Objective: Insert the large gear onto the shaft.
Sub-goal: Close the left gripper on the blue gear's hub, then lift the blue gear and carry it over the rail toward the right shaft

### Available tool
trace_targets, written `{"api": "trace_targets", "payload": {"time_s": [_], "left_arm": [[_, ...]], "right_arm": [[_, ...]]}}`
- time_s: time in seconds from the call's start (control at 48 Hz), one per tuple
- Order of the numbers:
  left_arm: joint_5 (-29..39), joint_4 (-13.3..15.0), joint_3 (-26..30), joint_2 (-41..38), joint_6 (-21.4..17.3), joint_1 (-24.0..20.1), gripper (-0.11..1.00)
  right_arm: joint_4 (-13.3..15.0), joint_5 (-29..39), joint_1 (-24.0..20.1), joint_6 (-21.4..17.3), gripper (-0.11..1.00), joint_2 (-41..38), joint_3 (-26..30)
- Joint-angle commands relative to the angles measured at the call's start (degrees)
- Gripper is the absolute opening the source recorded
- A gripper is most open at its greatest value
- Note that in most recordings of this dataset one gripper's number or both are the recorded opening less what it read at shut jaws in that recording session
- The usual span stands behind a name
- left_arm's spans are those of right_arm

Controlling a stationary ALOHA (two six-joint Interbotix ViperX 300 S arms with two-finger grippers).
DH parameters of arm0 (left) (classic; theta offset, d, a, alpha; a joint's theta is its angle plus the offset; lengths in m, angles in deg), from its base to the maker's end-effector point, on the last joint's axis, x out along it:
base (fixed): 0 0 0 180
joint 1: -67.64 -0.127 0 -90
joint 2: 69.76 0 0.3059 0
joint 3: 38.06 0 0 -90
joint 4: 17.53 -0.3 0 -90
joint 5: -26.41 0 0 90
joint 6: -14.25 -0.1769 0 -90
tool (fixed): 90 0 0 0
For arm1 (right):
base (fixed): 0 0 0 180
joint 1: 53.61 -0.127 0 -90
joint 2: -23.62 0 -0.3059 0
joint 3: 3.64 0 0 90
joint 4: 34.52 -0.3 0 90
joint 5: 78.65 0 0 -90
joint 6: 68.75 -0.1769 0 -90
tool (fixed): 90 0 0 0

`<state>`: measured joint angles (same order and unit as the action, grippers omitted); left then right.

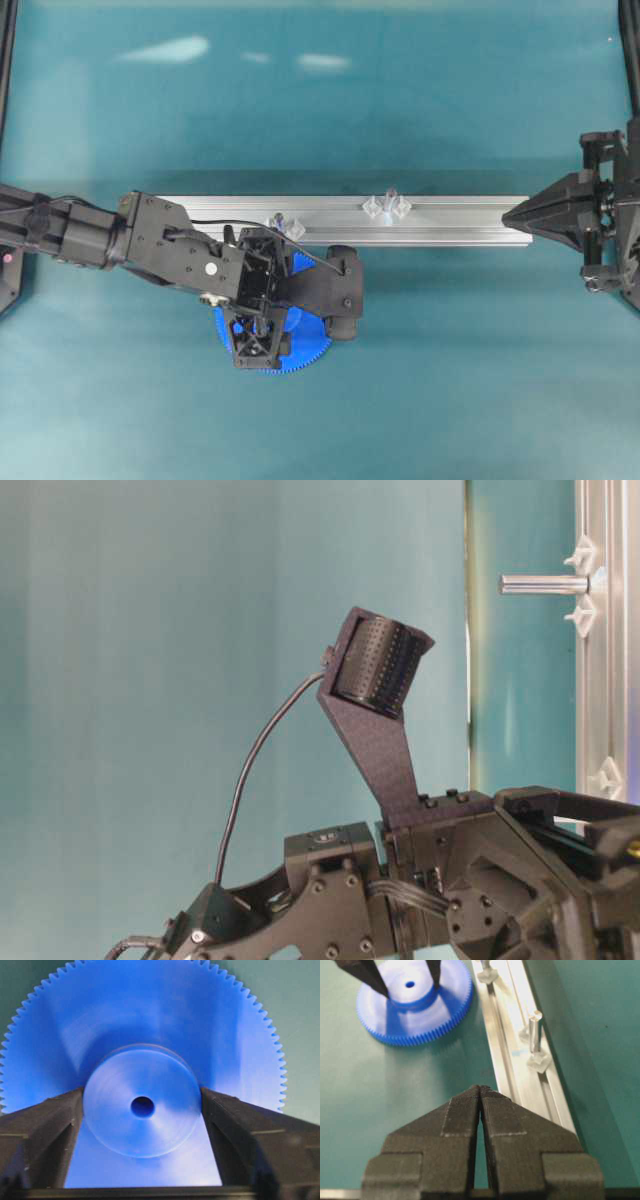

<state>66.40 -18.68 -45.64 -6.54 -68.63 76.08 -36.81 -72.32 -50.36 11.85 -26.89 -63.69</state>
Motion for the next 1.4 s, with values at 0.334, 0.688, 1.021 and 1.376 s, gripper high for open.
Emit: {"api": "trace_targets", "payload": {"time_s": [0.334, 0.688, 1.021, 1.376], "left_arm": [[-0.53, 0.09, 0.18, -0.18, -0.26, 0.44, 0.77], [-0.88, 0.18, 0.53, 0.00, -0.44, 0.44, 0.77], [0.35, 0.09, 2.11, 0.53, -0.70, 0.44, 0.77], [5.71, -0.09, 4.92, 2.37, -0.70, 0.35, 0.77]], "right_arm": [[0.00, -0.35, 0.18, -0.62, 0.09, -0.26, 0.53], [0.00, -0.44, 0.09, -0.62, 0.09, -0.26, 0.18], [0.00, -0.53, 0.18, -0.62, 0.09, -0.26, 0.18], [0.00, -0.35, 0.18, -0.62, 0.09, 0.44, 0.09]]}}
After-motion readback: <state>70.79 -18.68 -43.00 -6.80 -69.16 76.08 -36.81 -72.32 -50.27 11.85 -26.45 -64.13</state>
